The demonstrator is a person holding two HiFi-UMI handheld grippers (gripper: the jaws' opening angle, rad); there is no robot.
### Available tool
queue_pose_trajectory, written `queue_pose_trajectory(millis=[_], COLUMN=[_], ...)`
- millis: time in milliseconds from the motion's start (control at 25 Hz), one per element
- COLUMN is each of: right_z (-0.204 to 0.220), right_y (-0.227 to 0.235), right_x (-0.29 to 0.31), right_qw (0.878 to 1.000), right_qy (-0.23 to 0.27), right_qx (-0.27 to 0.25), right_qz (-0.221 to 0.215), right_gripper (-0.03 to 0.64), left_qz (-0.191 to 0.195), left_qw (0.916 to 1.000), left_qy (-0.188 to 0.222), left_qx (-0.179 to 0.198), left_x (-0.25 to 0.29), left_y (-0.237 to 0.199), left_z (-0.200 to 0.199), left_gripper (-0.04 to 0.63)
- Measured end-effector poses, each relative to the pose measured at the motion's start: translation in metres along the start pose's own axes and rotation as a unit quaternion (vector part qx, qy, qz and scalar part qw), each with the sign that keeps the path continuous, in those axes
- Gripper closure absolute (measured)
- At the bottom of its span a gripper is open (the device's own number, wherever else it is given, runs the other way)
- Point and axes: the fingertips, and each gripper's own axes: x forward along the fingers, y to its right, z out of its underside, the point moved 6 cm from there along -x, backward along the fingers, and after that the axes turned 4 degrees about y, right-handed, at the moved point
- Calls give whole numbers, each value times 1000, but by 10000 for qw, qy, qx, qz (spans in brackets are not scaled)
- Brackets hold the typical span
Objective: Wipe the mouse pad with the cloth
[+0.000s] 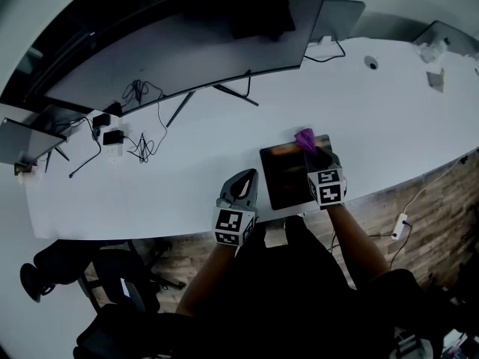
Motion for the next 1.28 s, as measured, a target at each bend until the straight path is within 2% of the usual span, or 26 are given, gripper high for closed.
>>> queue_pose_trajectory(millis=[160, 360, 520, 1000, 1280], right_z=[2, 6, 8, 7, 0], right_y=[14, 28, 38, 43, 19], right_x=[-3, -8, -8, -12, -24], right_qw=[9999, 9996, 9992, 9977, 9990], right_qy=[-9, -17, -4, 45, 131], right_qx=[18, -34, 54, 29, 140], right_qz=[115, 282, 396, 670, 393], right_gripper=[495, 495, 495, 497, 499], left_qz=[-86, -179, -221, -201, -345], left_qw=[9996, 9993, 9989, 9993, 9985], left_qy=[-21, -148, -90, -113, -241], left_qx=[-260, -292, -406, -299, -344], left_x=[-3, -2, -3, -8, -16], left_y=[-2, -3, -7, -3, -16], left_z=[6, 16, 15, 18, 31], left_gripper=[577, 577, 577, 577, 577])
